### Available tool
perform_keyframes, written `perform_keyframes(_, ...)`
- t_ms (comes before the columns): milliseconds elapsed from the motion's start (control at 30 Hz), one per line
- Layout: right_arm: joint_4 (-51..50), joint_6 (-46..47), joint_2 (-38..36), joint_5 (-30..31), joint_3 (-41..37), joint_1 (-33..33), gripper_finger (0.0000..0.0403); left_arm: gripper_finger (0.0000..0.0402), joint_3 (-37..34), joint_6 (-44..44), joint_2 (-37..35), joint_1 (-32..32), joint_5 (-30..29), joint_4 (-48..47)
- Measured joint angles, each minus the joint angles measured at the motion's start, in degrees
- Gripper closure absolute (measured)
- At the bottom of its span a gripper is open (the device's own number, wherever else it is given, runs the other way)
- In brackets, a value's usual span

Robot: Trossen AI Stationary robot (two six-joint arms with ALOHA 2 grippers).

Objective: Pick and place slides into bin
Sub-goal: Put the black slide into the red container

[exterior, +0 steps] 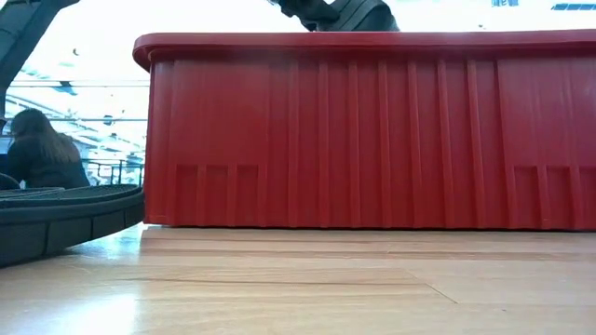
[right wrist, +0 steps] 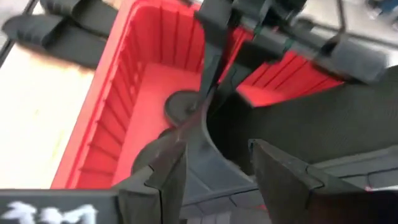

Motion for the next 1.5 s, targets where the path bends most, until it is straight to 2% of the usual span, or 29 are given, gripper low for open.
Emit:
perform_keyframes(133,-3.2,-1.2,1.3,0.0,-0.1,0.1,0.0232,0.0401,0.0,0.3,0.0,-0.2,-0.1,1.1)
perform_keyframes(367,-2.1,-3.7,2.2,-0.2,0.0,0.1,0.0232,0.0401,-0.1,0.9,0.1,-0.1,-0.1,2.2)
perform_keyframes(500,-1.7,-6.9,3.0,-4.2,0.0,-0.4,0.0232,0.0401,-0.1,0.9,0.1,-0.1,-0.2,2.2)
perform_keyframes(600,-0.2,-10.2,3.8,-4.6,-0.1,-0.3,0.0232,0.0401,-0.1,0.8,0.1,0.2,0.1,3.8)
perform_keyframes(733,-2.3,-11.6,5.4,-7.2,-0.1,-0.7,0.0232,0.0401,-0.1,0.8,0.1,0.4,0.1,2.9)
perform_keyframes(867,-3.5,-11.6,6.5,-7.3,-0.1,-0.8,0.0233,0.0401,-0.1,1.0,0.1,0.6,-0.4,1.1)
perform_keyframes(1000,-3.5,-11.1,6.5,-6.2,-0.1,-0.5,0.0268,0.0401,-0.1,1.5,0.1,0.7,-1.5,-0.1)
perform_keyframes(1167,-5.1,-10.1,6.5,-7.1,-0.1,-0.5,0.0375,0.0401,-0.1,1.6,0.1,0.6,-1.5,-0.2)
perform_keyframes(1200,-5.1,-10.0,6.5,-7.1,-0.1,-0.5,0.0386,0.0401,-0.1,1.5,0.1,0.6,-1.5,-0.2)
perform_keyframes(1400,-5.9,-10.2,6.5,-7.3,-0.1,-0.6,0.0397,0.0400,-0.1,1.9,0.1,0.2,-1.7,0.2)
perform_keyframes(1500,-7.0,-9.9,6.3,-9.4,-0.1,-0.9,0.0398,0.0387,-0.1,1.7,0.0,-0.2,-2.7,1.0)
